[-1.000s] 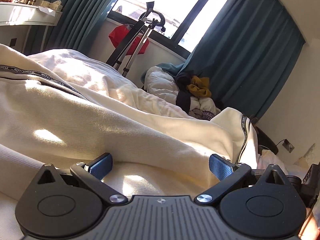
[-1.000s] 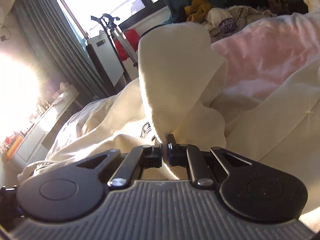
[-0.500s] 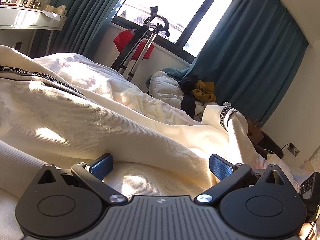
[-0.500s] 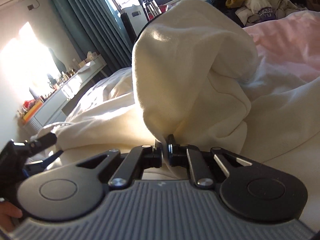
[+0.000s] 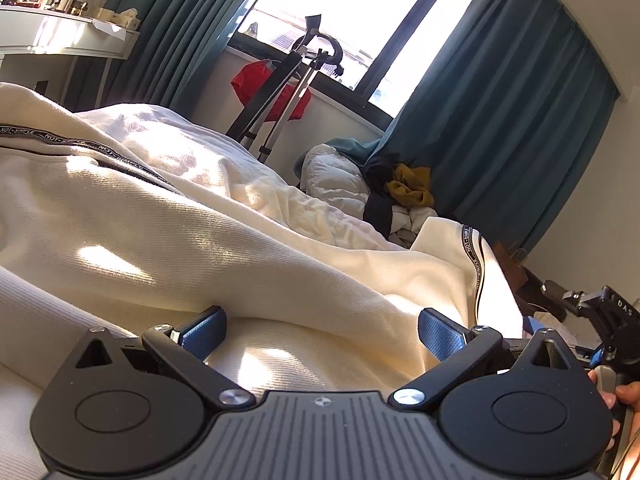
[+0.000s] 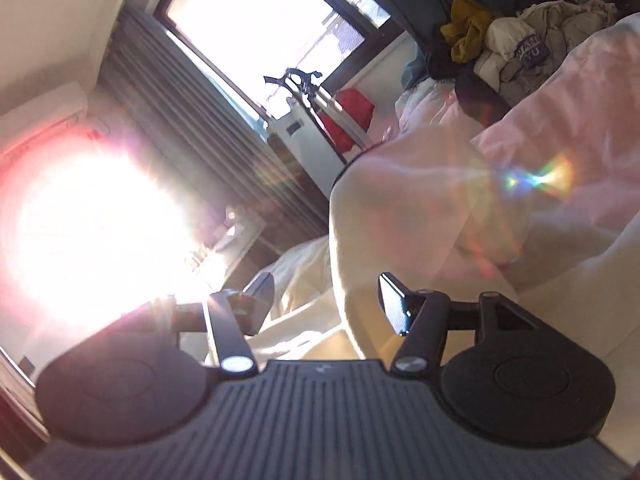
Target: Fold clothes
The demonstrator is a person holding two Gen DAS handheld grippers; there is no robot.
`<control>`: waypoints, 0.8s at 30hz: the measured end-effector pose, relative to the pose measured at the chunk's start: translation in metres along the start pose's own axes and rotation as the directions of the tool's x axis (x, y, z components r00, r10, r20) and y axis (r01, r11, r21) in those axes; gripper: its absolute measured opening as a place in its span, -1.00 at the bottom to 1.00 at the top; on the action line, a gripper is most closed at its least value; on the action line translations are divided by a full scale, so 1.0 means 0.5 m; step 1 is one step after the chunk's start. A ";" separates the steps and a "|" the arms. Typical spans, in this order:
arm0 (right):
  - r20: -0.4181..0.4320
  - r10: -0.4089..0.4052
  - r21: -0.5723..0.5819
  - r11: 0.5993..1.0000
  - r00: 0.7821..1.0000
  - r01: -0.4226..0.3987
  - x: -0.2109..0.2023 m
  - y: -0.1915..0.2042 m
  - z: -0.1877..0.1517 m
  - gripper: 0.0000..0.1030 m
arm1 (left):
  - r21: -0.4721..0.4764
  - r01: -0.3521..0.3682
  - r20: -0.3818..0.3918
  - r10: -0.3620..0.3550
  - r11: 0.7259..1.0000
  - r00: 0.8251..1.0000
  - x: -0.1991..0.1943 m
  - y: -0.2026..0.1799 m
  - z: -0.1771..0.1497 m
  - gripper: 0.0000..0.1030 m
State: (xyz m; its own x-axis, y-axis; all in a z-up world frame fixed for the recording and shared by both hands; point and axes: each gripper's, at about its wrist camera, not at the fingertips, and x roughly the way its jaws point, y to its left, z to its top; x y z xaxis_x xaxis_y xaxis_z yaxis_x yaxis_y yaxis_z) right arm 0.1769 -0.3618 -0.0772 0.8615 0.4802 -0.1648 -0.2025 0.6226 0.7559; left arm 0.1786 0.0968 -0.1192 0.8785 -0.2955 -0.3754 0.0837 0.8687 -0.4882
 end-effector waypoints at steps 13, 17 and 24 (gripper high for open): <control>-0.044 -0.004 0.545 0.838 0.999 0.027 0.121 -0.241 0.060 0.21 | 0.008 -0.039 -0.002 0.039 0.999 0.999 0.028 0.007 -0.007 0.99; -0.019 -0.043 0.624 0.780 0.999 0.046 0.145 -0.300 0.040 0.14 | 0.030 -0.061 0.000 0.061 0.998 0.998 0.036 0.006 -0.016 1.00; 0.119 -0.177 0.503 0.859 0.977 0.095 0.101 -0.304 0.126 -0.85 | 0.052 -0.097 0.000 0.097 0.994 0.995 0.040 -0.006 -0.016 1.00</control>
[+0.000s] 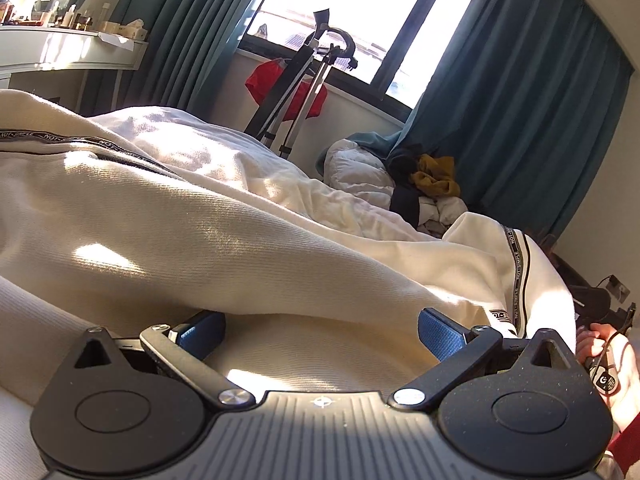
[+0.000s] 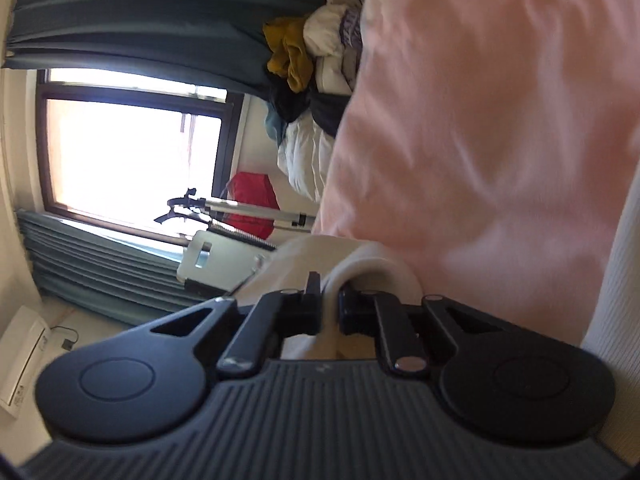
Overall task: Fold clothes
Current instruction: 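Pinch the sweatpants fabric with the right gripper and pull it flat, then open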
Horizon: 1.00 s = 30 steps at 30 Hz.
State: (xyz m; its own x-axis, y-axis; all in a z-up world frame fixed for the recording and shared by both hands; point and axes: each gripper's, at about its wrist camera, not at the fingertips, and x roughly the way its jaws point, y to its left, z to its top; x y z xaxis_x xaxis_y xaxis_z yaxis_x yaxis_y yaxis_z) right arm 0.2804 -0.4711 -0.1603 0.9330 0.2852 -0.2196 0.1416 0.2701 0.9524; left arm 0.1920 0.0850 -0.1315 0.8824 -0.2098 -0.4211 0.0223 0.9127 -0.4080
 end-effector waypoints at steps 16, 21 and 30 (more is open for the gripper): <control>0.315 -0.107 -0.544 0.794 0.943 0.271 -0.152 0.167 0.219 -0.88 | -0.046 0.072 0.063 -0.069 0.996 0.996 -0.080 -0.024 0.049 0.99; 0.276 -0.343 -0.400 0.808 0.898 0.432 -0.186 -0.040 0.166 -0.88 | -0.069 0.069 0.041 -0.066 0.995 0.997 -0.077 -0.019 0.052 0.99; 0.274 -0.358 -0.355 0.825 0.893 0.440 -0.235 -0.028 0.101 -0.83 | -0.070 0.026 -0.037 -0.029 0.997 0.999 -0.098 -0.024 0.061 0.99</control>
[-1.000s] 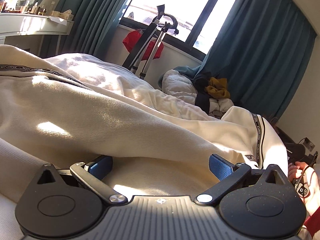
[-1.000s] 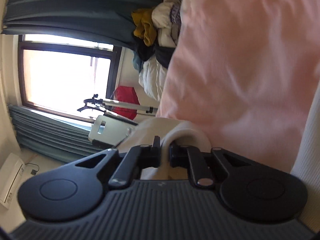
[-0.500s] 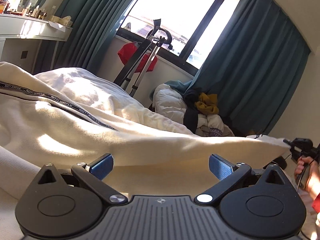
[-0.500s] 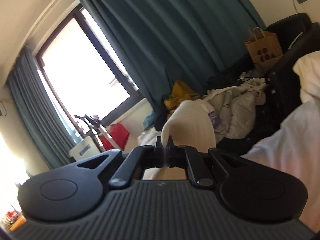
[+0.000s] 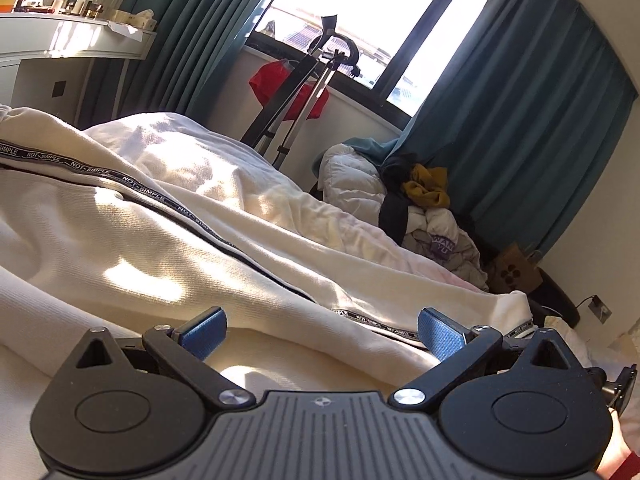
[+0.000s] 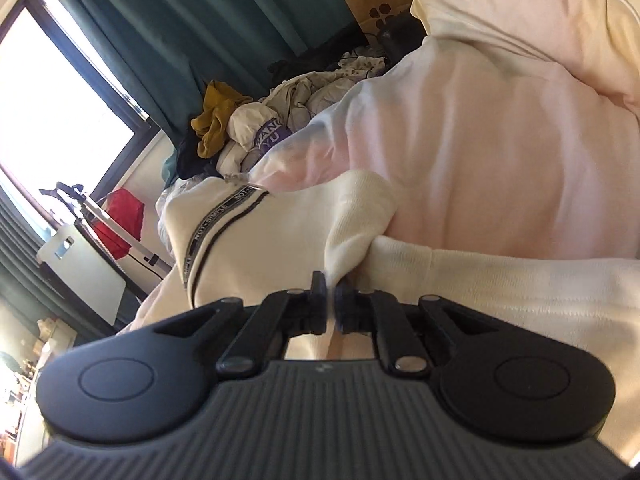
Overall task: Fold clothes
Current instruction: 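Pinch the sweatpants fabric with the right gripper and pull it flat, then open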
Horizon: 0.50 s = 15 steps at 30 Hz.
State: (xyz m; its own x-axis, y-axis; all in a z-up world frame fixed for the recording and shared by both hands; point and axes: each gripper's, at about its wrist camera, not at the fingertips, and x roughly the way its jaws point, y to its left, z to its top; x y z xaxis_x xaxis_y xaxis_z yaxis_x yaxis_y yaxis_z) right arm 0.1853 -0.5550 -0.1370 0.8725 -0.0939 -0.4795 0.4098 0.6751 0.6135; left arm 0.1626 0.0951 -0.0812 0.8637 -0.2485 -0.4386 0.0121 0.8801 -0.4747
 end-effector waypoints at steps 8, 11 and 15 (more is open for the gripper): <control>0.027 -0.019 -0.062 0.998 0.999 0.021 -0.147 0.014 -0.073 -0.82 | 0.108 -0.085 -0.059 0.091 0.991 0.994 -0.063 -0.032 -0.023 0.99; 0.031 -0.064 -0.126 0.990 0.997 0.067 -0.201 0.020 -0.084 -0.82 | 0.137 -0.102 -0.067 0.112 0.985 0.991 -0.075 -0.051 -0.049 0.99; 0.075 -0.157 -0.176 0.970 0.985 0.168 -0.261 0.012 -0.087 -0.81 | 0.195 -0.131 -0.060 0.145 0.972 0.988 -0.072 -0.088 -0.104 1.00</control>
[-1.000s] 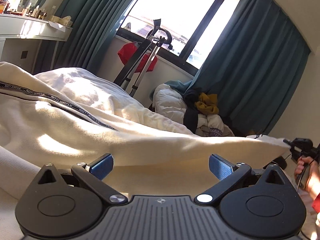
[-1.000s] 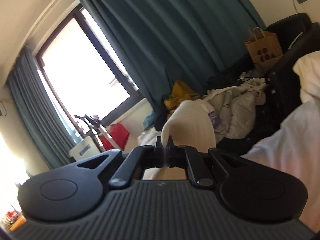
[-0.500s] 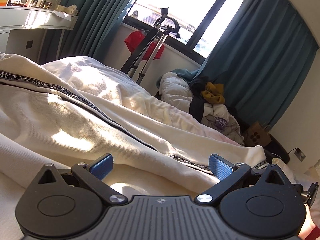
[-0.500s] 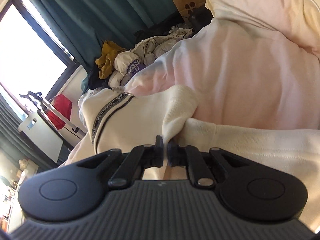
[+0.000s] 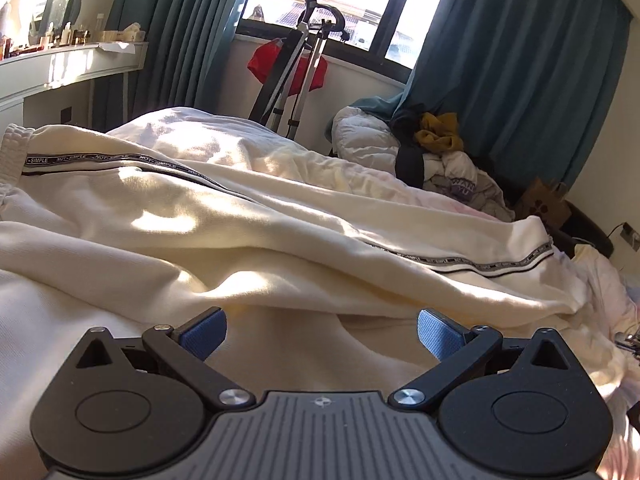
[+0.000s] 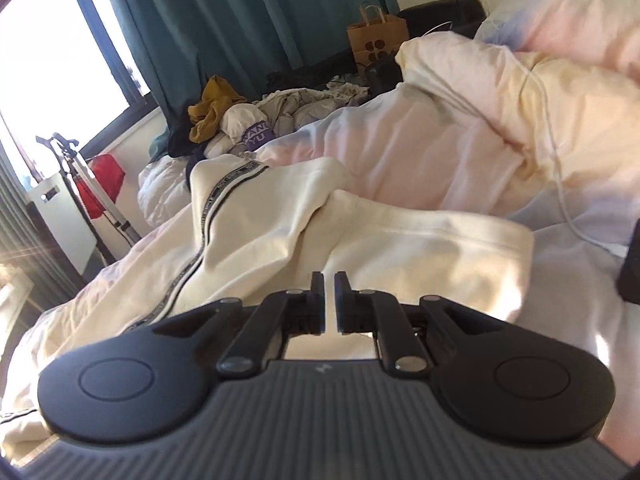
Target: Fold clothes
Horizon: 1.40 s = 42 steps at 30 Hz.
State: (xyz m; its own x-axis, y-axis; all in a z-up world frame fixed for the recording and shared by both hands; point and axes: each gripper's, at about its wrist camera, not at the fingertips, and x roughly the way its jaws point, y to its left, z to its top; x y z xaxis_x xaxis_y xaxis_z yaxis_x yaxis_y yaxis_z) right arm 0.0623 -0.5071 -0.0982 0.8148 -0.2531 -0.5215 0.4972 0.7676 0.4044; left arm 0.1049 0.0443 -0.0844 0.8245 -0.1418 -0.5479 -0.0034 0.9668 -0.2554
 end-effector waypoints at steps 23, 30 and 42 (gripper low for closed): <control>0.006 -0.157 0.407 0.903 0.988 0.141 0.060 -0.199 -0.036 0.05 | 0.187 -0.240 0.064 0.232 0.953 0.971 0.148 -0.123 -0.152 1.00; -0.018 -0.164 0.392 0.906 0.986 0.158 0.065 -0.219 -0.036 0.05 | 0.203 -0.250 0.068 0.241 0.947 0.968 0.150 -0.126 -0.155 1.00; 0.029 -0.087 0.325 0.943 0.996 0.073 0.077 -0.209 -0.023 -0.80 | 0.212 -0.257 0.069 0.248 0.943 0.966 0.154 -0.128 -0.156 1.00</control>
State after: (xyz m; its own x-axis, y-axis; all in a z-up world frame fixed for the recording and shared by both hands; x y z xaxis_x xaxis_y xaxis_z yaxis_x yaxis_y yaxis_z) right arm 0.0385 -0.5904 -0.1691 0.7765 -0.3360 -0.5331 0.6254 0.5140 0.5871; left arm 0.1245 -0.0451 -0.1723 0.8348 0.1177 -0.5378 -0.0953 0.9930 0.0695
